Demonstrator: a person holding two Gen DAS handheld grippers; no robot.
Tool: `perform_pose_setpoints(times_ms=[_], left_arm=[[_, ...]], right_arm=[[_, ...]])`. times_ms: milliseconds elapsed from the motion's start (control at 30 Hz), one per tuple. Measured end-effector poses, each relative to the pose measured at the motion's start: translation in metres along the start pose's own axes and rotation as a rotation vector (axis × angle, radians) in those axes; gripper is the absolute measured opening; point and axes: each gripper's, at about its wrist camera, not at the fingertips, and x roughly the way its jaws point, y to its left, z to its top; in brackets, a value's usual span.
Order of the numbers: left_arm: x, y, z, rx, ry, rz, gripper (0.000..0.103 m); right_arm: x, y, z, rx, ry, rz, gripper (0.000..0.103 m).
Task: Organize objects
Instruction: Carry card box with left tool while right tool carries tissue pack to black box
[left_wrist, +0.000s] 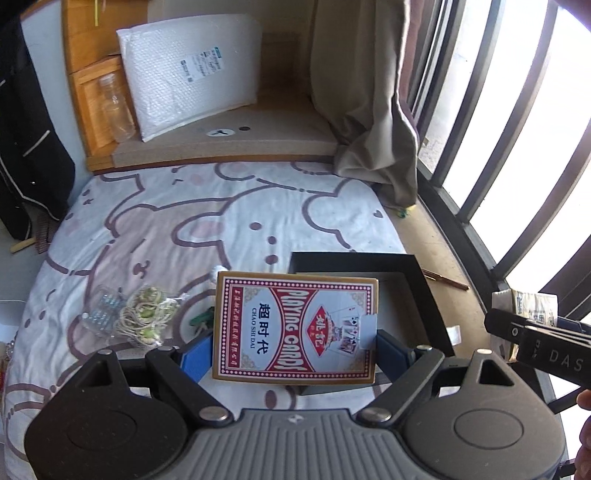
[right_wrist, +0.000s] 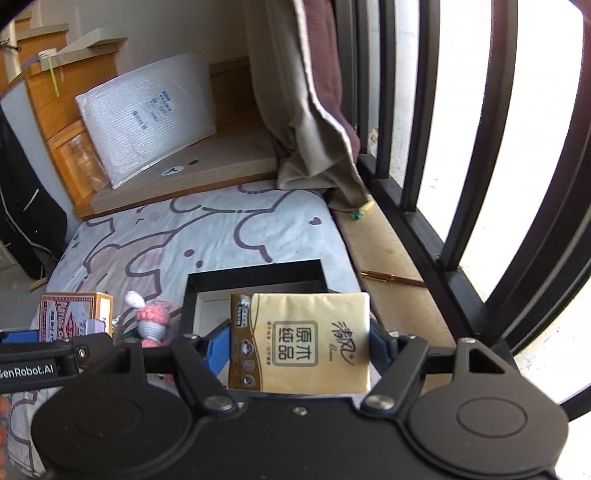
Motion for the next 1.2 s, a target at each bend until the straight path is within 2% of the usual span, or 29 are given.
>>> perform_pose_setpoints(times_ms=[400,633,1200], left_arm=[[0.02,-0.016,0.005,-0.018,0.025,-0.013,0.089],[0.033,-0.02,0.008,-0.05,0.052,-0.051,0.089],[0.097,-0.014,0.012,-0.192,0.21,-0.182,0.089]], right_arm=[[0.01,-0.014,0.003,0.011,0.018,0.015,0.073],[0.016,-0.015,0.016,0.045,0.026,0.049,0.073],[0.071,-0.023,0.025,0.081,0.126,0.097,0.073]])
